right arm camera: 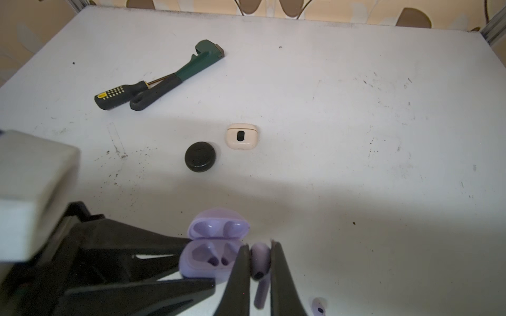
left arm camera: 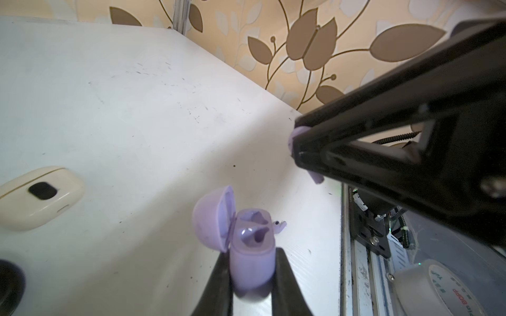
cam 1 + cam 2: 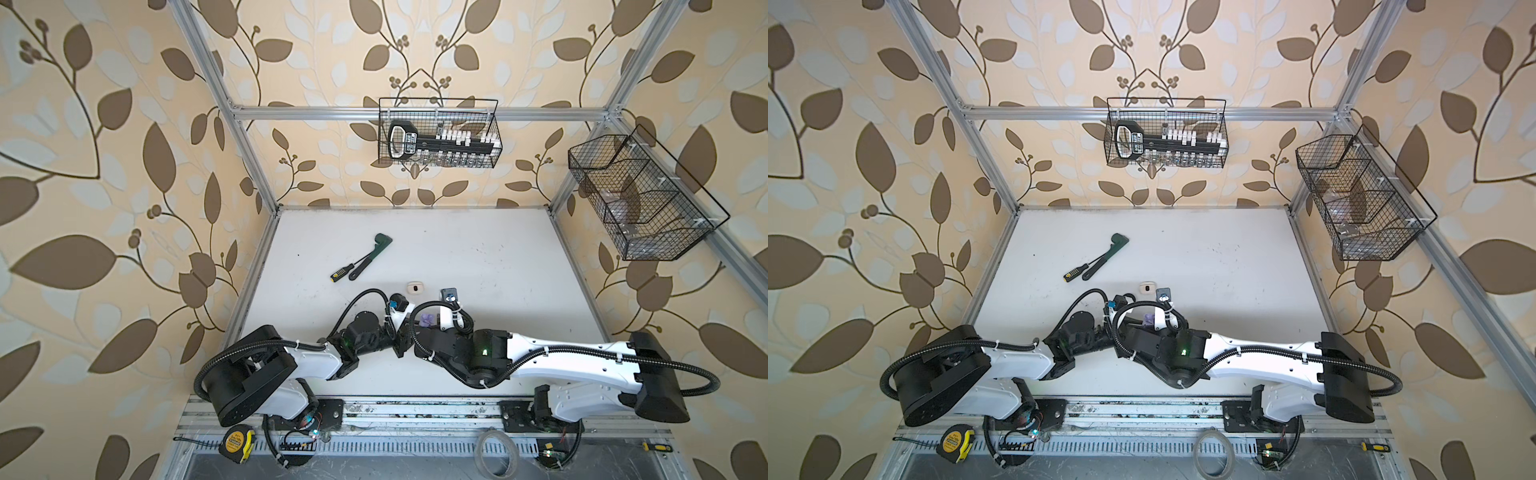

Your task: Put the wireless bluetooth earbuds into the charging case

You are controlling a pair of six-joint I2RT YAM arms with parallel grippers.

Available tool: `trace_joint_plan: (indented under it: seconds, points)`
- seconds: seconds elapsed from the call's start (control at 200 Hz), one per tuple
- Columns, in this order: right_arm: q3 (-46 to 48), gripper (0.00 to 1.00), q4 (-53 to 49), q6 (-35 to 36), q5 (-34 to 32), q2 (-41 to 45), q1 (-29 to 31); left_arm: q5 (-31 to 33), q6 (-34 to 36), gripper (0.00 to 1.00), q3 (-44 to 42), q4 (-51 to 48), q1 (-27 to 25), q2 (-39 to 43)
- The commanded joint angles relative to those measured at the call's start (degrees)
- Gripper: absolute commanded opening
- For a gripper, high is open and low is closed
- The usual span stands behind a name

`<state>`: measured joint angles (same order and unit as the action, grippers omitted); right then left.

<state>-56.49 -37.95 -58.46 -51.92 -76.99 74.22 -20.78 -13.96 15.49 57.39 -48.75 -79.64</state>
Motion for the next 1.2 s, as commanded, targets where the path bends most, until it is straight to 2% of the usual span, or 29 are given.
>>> trace_joint_plan:
  seconds: [0.0, 0.77, 1.195]
  points:
    - [-2.23, 0.10, -0.79, -0.85, -3.62, -0.91, 0.46, 0.65, -0.28, 0.00, 2.32, 5.56, -1.45, -0.30]
    - [-2.31, 0.09, 2.49, -1.28, -3.17, -4.03, 1.37, 2.26, -1.86, 0.00, 3.52, 5.00, -3.10, 2.28]
    - [-1.10, 0.08, 3.10, -2.01, -3.19, -3.08, 1.62, 3.96, -1.94, 0.00, 3.72, 2.44, -3.20, 5.06]
